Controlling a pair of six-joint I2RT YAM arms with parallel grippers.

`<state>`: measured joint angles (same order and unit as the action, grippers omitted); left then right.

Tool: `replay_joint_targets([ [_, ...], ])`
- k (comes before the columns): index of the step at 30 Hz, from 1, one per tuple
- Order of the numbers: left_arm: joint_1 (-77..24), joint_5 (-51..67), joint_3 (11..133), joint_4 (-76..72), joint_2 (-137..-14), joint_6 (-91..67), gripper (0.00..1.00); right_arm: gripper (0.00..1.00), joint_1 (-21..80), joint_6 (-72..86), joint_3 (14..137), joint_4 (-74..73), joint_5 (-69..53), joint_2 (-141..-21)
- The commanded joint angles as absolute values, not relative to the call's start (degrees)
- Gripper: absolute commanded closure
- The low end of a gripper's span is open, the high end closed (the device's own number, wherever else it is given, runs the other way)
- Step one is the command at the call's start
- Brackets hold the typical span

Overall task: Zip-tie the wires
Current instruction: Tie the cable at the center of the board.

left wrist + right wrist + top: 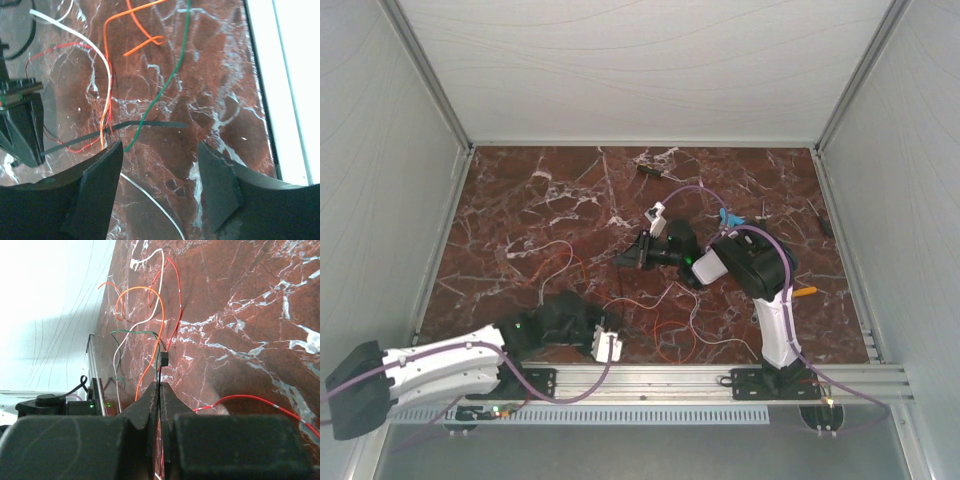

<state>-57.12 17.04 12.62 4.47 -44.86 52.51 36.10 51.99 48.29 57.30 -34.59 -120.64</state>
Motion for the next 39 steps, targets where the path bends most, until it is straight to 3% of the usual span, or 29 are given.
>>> replay_joint_targets([
  [1, -57.7, 12.2, 14.8, -5.6, -49.5, 45.5, 0.42, 1.0, 35.5, 52.6, 47.4, 60.3, -35.3, -120.5],
  [5, -59.1, 10.1, 15.3, -9.8, -53.6, 40.8, 0.53, 1.0, 35.6, 53.5, 47.3, 60.7, -35.7, -120.8],
  [12, -60.8, 9.8, 15.8, -10.4, -57.1, 39.3, 0.53, 1.0, 35.5, 53.9, 47.3, 60.9, -35.7, -121.0],
  [16, -60.8, 9.6, 16.5, -9.9, -57.9, 37.9, 0.68, 1.0, 35.5, 54.3, 47.5, 60.9, -35.9, -121.4],
  [18, -61.0, 9.8, 16.8, -9.1, -57.6, 37.4, 0.71, 1.0, 35.5, 54.5, 47.7, 60.7, -36.0, -121.6],
  [28, -62.1, 8.9, 15.8, -8.5, -56.2, 34.9, 0.7, 1.0, 35.6, 54.9, 48.1, 60.4, -36.3, -121.8],
  [39, -62.4, 8.3, 16.1, -11.5, -60.1, 32.4, 0.52, 1.0, 35.6, 55.6, 48.4, 60.3, -36.6, -122.0],
])
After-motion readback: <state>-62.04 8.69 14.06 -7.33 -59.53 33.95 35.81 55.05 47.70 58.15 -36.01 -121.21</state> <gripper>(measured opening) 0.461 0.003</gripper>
